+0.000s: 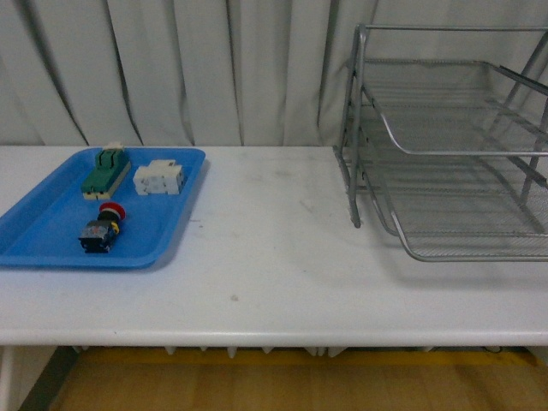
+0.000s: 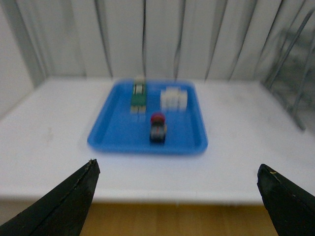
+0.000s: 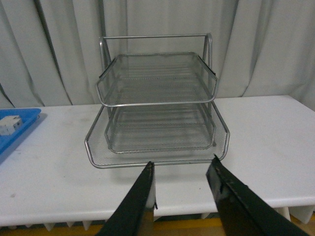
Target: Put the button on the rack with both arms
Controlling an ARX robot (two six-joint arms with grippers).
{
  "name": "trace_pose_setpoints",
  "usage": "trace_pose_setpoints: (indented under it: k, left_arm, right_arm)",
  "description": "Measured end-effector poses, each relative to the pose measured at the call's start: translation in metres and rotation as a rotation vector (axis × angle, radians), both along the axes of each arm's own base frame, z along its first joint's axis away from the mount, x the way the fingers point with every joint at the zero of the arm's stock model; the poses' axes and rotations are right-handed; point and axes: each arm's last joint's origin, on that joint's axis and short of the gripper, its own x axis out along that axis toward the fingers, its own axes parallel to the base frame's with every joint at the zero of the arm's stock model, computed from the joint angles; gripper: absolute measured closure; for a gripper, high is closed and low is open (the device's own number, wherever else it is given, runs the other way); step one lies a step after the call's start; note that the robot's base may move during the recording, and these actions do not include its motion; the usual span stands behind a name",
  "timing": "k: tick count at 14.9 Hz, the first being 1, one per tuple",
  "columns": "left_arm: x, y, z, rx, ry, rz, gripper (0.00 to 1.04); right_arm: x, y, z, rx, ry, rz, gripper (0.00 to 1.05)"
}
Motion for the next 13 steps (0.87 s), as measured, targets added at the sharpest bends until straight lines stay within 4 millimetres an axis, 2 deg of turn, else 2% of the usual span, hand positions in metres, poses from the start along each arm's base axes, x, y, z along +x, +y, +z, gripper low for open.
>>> trace_pose_setpoints:
  k: [1,3,5,6,9,11,13]
  left_arm:
    - [0.017,-0.004,0.009,0.009,0.132,-0.032,0.07]
    - [0.051,0.002,0.016,-0.006,0.173,-0.033,0.07]
    - [0.121,0.008,0.023,0.032,0.246,-0.052,0.07]
    - [0.166,0.012,0.007,0.045,0.353,-0.063,0.07]
    - [0.255,0.032,-0.039,0.034,0.561,-0.035,0.07]
    - [0.294,0.037,-0.058,0.032,0.618,-0.046,0.07]
    - [0.318,0.039,-0.064,0.030,0.635,-0.064,0.07]
  right_arm:
    - [0.000,0.000,0.000,0.000,0.000,0.002,0.55]
    - [0.000,0.000,0.000,0.000,0.000,0.006,0.32]
    - [0.000,0.000,0.000,0.000,0.000,0.006,0.04]
    - [0.000,0.000,0.000,0.000,0.000,0.006,0.07]
    - [0.000,0.000,0.000,0.000,0.000,0.006,0.06]
    - [0.000,0.000,0.000,0.000,0.000,0.006,0.06]
    - [0.000,0.000,0.000,0.000,0.000,0.006,0.06]
